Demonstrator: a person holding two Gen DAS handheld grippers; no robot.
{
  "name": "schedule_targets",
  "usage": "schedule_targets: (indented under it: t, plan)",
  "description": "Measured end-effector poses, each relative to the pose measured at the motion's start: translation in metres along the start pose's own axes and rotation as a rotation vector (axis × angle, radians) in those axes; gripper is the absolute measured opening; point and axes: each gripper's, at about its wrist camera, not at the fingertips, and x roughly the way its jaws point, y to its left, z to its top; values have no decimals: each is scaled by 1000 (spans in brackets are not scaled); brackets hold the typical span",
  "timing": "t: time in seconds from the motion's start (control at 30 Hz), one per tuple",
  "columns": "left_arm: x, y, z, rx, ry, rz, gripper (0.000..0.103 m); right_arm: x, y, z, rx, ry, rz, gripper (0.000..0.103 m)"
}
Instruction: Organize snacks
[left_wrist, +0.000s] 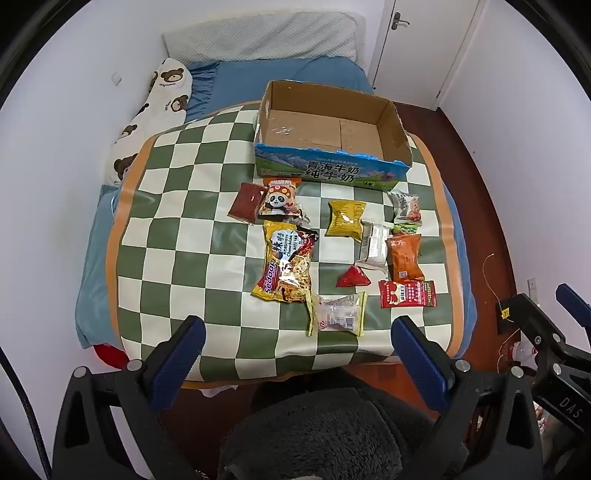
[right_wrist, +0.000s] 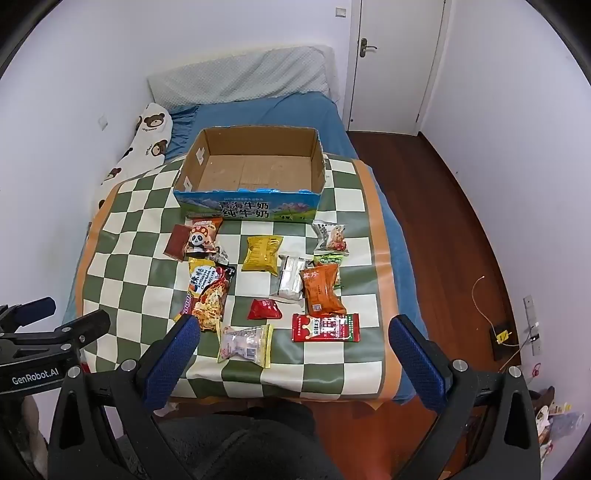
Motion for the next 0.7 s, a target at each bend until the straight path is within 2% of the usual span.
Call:
schedule_targets:
  t: [0.33, 0.7]
  plan:
    - [-3, 5, -3, 17, 9, 4, 103, -1, -3, 2, -1, 7, -1, 103]
    - [-4, -8, -2, 2, 9, 9, 103, 0, -3, 2, -4, 11, -8, 103]
